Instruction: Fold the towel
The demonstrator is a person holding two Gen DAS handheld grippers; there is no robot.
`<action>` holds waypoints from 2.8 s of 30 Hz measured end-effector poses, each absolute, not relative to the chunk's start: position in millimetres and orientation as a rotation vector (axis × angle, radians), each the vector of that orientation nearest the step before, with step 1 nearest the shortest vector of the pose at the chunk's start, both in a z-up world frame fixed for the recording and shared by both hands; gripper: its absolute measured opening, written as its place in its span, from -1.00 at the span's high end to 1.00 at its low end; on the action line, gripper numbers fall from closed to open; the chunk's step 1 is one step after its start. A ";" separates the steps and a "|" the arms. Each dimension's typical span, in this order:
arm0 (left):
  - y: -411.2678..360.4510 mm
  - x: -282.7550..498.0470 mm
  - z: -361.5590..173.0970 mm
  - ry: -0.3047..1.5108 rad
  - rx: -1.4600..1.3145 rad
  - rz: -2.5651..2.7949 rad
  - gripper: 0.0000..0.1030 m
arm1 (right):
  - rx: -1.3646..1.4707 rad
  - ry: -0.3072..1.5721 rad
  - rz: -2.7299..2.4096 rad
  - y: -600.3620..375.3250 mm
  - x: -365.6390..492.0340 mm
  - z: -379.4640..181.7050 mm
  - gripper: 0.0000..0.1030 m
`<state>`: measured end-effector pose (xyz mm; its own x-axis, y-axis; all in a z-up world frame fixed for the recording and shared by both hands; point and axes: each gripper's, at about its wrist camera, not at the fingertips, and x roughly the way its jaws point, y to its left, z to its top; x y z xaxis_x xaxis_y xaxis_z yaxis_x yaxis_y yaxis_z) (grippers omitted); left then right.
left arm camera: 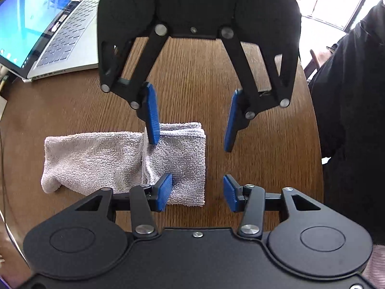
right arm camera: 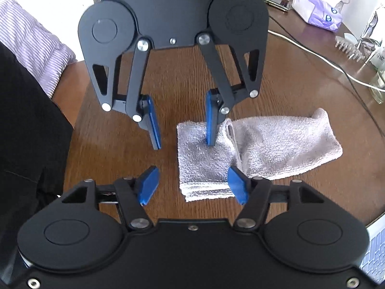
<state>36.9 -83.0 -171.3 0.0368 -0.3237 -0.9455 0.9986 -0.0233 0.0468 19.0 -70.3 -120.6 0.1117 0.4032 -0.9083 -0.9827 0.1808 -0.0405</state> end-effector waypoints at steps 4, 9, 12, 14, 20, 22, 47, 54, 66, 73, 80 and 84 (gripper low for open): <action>-84.0 41.6 -172.1 0.928 0.980 -1.347 0.10 | -0.861 0.873 1.197 -72.7 15.4 -125.4 0.10; -84.1 45.0 -171.2 0.910 0.971 -1.319 0.50 | -0.866 0.858 1.189 -75.0 12.1 -125.4 0.29; -85.6 51.4 -170.0 0.925 0.947 -1.312 0.65 | -0.847 0.864 1.184 -75.2 14.8 -123.6 0.59; -86.2 51.3 -169.8 0.919 0.954 -1.313 0.68 | -0.848 0.868 1.186 -73.9 16.0 -123.1 0.62; -83.8 46.5 -167.3 0.928 0.933 -1.304 0.76 | -0.851 0.869 1.198 -72.6 14.0 -121.6 0.70; -78.1 46.5 -166.9 0.946 0.910 -1.306 0.76 | -0.847 0.872 1.207 -71.8 12.6 -121.6 0.72; -53.8 -8.8 -150.2 1.024 0.818 -1.350 -0.79 | -0.729 0.948 1.320 -70.9 -50.3 -100.9 0.27; -55.2 53.4 -130.8 0.945 0.857 -1.264 -0.87 | -0.708 0.934 1.240 -81.9 -5.6 -80.3 -0.15; -71.4 157.8 -150.3 1.082 0.828 -1.304 -0.44 | -0.662 1.065 1.130 -86.7 122.2 -105.1 -0.11; -73.9 172.5 -165.3 1.110 0.862 -1.339 -0.05 | -0.718 1.080 1.194 -75.9 135.6 -118.3 -0.05; -75.0 163.6 -170.1 1.075 0.887 -1.359 0.26 | -0.745 1.040 1.230 -75.5 126.4 -124.0 0.17; -75.4 155.6 -167.8 1.049 0.931 -1.378 0.62 | -0.779 1.002 1.262 -75.5 113.7 -122.7 0.48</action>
